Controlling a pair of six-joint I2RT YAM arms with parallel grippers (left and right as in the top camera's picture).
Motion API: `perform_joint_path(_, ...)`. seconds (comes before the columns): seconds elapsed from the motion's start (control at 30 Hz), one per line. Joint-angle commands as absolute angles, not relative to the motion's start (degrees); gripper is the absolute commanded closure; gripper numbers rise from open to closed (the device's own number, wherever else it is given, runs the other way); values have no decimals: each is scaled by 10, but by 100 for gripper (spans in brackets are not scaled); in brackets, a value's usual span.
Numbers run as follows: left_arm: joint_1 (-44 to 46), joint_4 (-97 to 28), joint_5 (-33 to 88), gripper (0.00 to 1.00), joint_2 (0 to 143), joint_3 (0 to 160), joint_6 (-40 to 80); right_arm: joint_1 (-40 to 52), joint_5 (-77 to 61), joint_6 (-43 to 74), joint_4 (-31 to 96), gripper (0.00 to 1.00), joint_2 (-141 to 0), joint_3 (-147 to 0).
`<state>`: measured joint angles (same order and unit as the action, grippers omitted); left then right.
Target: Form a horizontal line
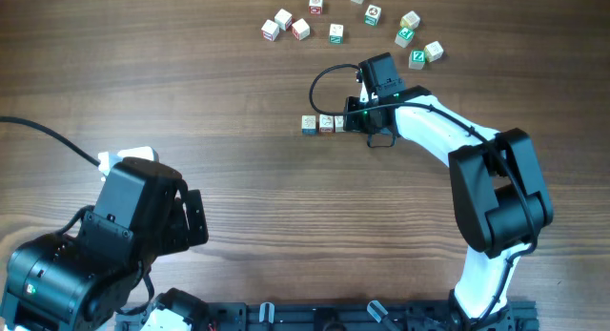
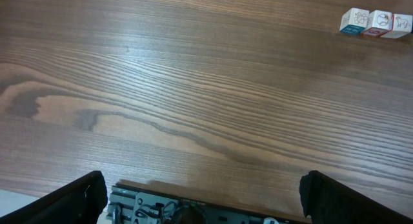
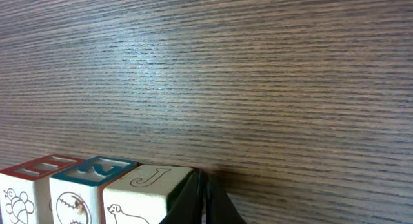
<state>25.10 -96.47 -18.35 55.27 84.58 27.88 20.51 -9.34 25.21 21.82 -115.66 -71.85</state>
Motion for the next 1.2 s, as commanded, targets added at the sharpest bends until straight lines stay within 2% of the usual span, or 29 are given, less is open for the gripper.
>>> perform_joint_path(0.0,251,-965,-185,0,552,844,274,206,-123,239,217,95,-1151,-725)
perform_joint_path(1.07,251,-965,-185,0,552,844,274,211,-136,225,212,96,-1151,-725)
perform_joint_path(1.17,251,-965,-185,0,552,844,274,211,-97,244,216,95,-1151,-725)
